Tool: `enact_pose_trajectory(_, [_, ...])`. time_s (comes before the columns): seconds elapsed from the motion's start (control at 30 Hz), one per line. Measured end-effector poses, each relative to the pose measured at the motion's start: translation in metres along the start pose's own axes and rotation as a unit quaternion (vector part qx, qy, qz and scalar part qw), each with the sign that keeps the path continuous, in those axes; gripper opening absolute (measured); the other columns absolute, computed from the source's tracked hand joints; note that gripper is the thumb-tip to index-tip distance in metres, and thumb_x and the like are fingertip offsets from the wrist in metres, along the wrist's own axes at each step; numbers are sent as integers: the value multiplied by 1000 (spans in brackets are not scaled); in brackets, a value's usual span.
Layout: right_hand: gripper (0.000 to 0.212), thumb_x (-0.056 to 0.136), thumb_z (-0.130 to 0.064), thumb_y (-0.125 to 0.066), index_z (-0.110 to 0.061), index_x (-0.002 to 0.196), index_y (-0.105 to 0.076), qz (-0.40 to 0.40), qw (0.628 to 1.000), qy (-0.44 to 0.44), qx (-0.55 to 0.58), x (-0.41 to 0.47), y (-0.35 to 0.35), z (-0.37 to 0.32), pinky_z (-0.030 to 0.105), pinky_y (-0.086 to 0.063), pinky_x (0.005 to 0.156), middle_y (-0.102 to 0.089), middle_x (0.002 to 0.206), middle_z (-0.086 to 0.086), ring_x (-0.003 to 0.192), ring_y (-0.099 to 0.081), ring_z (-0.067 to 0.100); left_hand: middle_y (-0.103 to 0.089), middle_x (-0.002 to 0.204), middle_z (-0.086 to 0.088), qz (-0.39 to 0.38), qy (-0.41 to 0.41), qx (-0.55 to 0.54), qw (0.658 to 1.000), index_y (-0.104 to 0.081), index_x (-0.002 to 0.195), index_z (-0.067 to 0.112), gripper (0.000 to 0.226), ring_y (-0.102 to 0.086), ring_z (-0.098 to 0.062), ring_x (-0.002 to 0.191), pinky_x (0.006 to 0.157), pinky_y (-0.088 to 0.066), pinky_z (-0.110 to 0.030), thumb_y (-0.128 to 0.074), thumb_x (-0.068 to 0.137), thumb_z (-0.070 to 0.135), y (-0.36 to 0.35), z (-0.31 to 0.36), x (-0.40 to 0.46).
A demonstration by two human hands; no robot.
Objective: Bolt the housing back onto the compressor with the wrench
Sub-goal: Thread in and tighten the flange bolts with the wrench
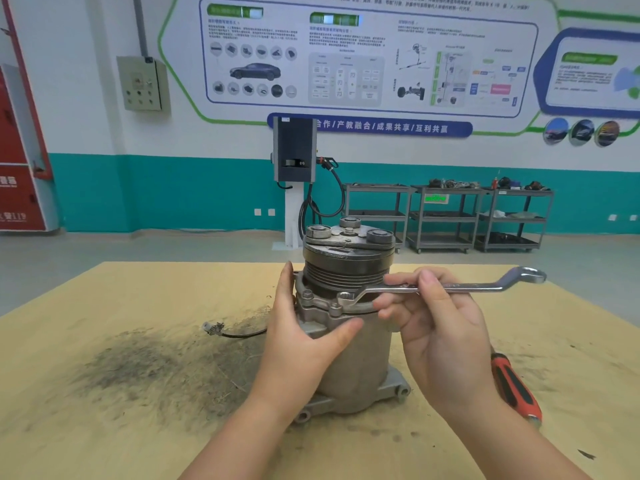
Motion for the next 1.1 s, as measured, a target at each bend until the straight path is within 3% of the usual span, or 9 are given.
enact_pose_trajectory(0.13, [17, 88, -16, -49, -1, 88, -55, 14, 998, -67, 5, 7, -3, -3, 22, -55, 54, -70, 80, 14, 59, -67, 20, -38, 148, 31, -47, 24, -8, 999, -16, 151, 50, 114, -37, 6, 137, 117, -35, -37, -77, 56, 64, 7, 4, 2])
enact_pose_trajectory(0.37, [17, 97, -1, -45, -12, 109, -46, 58, 995, -77, 11, 1, -5, -5, 21, -52, 48, -71, 76, 13, 54, -66, 20, -29, 156, 20, -98, 23, 29, 994, -13, 156, 36, 113, -33, 1, 141, 119, -32, -37, -77, 65, 55, 14, 10, 7])
enact_pose_trajectory(0.57, [22, 98, 5, -42, -17, 102, -41, 90, 994, -55, -5, 1, -15, -5, 21, -47, 42, -68, 68, 8, 48, -61, 19, -20, 159, 19, -113, 16, 44, 993, -12, 157, 32, 104, -27, 2, 143, 121, -28, -33, -81, 79, 37, 19, 4, 11])
enact_pose_trajectory(0.7, [6, 99, -6, -43, -10, 101, -40, 78, 994, 27, -75, -12, -18, -2, 23, -52, 50, -68, 75, 11, 56, -65, 22, -19, 155, 24, -104, 14, 49, 993, -11, 151, 42, 101, -27, 19, 133, 105, -25, -4, -81, 78, 40, 17, 0, 12])
enact_pose_trajectory(0.77, [9, 97, -17, -45, -11, 101, -40, 74, 984, 108, -124, -25, -20, 5, 27, -56, 57, -69, 83, 14, 62, -67, 27, -22, 151, 26, -101, 16, 41, 994, -12, 149, 46, 101, -26, 25, 128, 98, -26, 2, -82, 77, 42, 17, 0, 12])
enact_pose_trajectory(0.87, [8, 98, -39, -49, -32, 101, -50, 30, 948, 232, -218, -41, -26, 13, 34, -57, 69, -67, 93, 16, 73, -69, 27, -28, 154, 21, -94, 25, 15, 995, -13, 152, 44, 108, -31, 9, 137, 113, -30, -20, -84, 71, 47, 16, 1, 11])
enact_pose_trajectory(0.93, [7, 98, -42, -49, -43, 102, -55, 5, 917, 281, -282, -47, -30, 17, 39, -57, 74, -65, 101, 15, 80, -70, 24, -30, 155, 18, -94, 31, 11, 995, -11, 152, 46, 112, -33, 2, 140, 118, -30, -32, -86, 68, 51, 16, 3, 10])
enact_pose_trajectory(1.03, [13, 100, -44, -45, -50, 107, -55, -40, 877, 311, -364, -48, -35, 16, 47, -54, 80, -64, 110, -15, 90, -69, 27, -35, 153, 18, -94, 38, 7, 995, -11, 147, 55, 120, -38, -2, 138, 117, -34, -38, -82, 53, 73, 16, 6, 8])
enact_pose_trajectory(1.1, [15, 101, -43, -45, -51, 108, -55, -48, 868, 329, -369, -47, -38, 8, 44, -55, 78, -65, 108, -17, 89, -69, 23, -36, 152, 18, -94, 43, 4, 995, -12, 146, 56, 119, -39, -2, 138, 117, -35, -40, -81, 51, 74, 15, 6, 8])
Point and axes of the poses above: each hand's wrist, its own x-axis towards the middle knuckle, its own y-axis out of the back of the hand, z = x × y, the point moved 1 cm from there along x, towards the middle knuckle
